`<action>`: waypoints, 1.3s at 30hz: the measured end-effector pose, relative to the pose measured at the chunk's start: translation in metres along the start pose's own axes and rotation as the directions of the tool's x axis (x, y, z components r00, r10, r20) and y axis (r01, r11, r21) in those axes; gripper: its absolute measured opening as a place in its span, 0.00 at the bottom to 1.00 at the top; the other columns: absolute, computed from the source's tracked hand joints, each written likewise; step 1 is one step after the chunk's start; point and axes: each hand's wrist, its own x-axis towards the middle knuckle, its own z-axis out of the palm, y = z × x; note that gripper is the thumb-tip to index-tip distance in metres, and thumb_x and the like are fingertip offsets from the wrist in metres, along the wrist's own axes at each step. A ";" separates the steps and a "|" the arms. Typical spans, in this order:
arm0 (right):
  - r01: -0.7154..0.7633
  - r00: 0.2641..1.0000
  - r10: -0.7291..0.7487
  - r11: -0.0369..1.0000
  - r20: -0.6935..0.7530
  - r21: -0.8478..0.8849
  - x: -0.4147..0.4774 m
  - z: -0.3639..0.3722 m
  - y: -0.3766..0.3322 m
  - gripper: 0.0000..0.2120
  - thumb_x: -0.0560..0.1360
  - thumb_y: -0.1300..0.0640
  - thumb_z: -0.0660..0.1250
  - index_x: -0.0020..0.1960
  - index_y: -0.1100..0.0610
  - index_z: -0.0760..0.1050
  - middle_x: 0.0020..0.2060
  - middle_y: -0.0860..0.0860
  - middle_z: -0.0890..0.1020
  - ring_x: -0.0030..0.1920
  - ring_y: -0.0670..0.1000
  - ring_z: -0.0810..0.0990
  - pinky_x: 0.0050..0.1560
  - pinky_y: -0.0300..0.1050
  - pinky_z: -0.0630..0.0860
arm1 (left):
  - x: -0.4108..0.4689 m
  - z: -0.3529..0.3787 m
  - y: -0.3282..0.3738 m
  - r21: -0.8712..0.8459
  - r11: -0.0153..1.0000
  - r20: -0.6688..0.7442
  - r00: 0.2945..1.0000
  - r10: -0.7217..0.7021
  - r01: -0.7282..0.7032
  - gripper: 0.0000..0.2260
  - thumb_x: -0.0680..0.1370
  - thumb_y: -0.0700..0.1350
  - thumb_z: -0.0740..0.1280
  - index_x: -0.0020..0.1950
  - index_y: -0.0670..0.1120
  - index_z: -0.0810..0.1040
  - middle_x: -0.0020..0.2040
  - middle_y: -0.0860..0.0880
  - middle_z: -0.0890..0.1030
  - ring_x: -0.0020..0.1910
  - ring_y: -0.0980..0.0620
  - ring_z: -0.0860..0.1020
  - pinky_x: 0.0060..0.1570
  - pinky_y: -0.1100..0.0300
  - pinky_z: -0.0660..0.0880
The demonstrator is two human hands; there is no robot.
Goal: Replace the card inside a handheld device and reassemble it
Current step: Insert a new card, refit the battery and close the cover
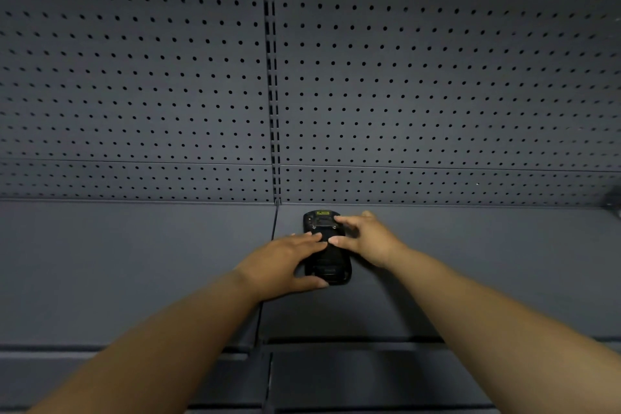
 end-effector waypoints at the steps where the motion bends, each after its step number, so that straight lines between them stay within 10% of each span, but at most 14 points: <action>1: 0.011 1.000 -0.009 0.997 0.016 -0.077 -0.001 -0.001 0.000 0.28 0.73 0.46 0.67 0.71 0.51 0.68 0.53 0.54 0.69 0.62 0.55 0.72 0.65 0.45 0.67 | 0.001 -0.001 0.000 0.005 1.000 0.004 1.000 0.003 -0.003 0.32 0.74 0.59 0.65 0.74 0.51 0.60 0.77 0.51 0.59 0.75 0.55 0.58 0.70 0.66 0.51; 12: 0.172 0.985 -0.141 0.779 0.099 -0.602 -0.012 -0.014 -0.018 0.26 0.78 0.40 0.53 0.71 0.53 0.66 0.63 0.55 0.72 0.68 0.56 0.66 0.67 0.50 0.64 | 0.002 -0.005 0.004 0.031 0.999 0.039 0.999 0.007 -0.008 0.31 0.74 0.58 0.66 0.74 0.49 0.61 0.76 0.49 0.60 0.75 0.53 0.59 0.72 0.63 0.53; 26: 0.079 0.996 -0.041 0.850 0.084 -0.521 -0.016 -0.018 -0.021 0.24 0.77 0.41 0.58 0.62 0.59 0.72 0.59 0.56 0.74 0.63 0.56 0.69 0.63 0.49 0.68 | 0.005 -0.012 0.003 0.007 0.999 0.049 0.998 -0.033 0.033 0.35 0.69 0.60 0.70 0.72 0.48 0.63 0.75 0.49 0.64 0.73 0.52 0.63 0.71 0.60 0.59; 34: 0.074 0.988 0.013 0.840 0.156 -0.538 -0.015 -0.016 -0.024 0.26 0.79 0.43 0.53 0.74 0.51 0.61 0.66 0.58 0.70 0.69 0.58 0.65 0.67 0.52 0.65 | 0.021 -0.027 -0.001 0.235 0.966 0.182 0.971 -0.156 0.111 0.51 0.63 0.70 0.67 0.76 0.49 0.47 0.77 0.48 0.54 0.75 0.48 0.54 0.74 0.53 0.53; 39: 0.053 0.987 0.036 0.843 0.155 -0.536 -0.016 -0.015 -0.023 0.26 0.79 0.42 0.53 0.74 0.50 0.60 0.66 0.58 0.70 0.69 0.58 0.64 0.66 0.52 0.65 | 0.028 -0.032 0.000 0.312 0.945 0.206 0.964 -0.166 0.096 0.50 0.60 0.72 0.67 0.75 0.51 0.53 0.74 0.48 0.61 0.73 0.47 0.59 0.72 0.51 0.56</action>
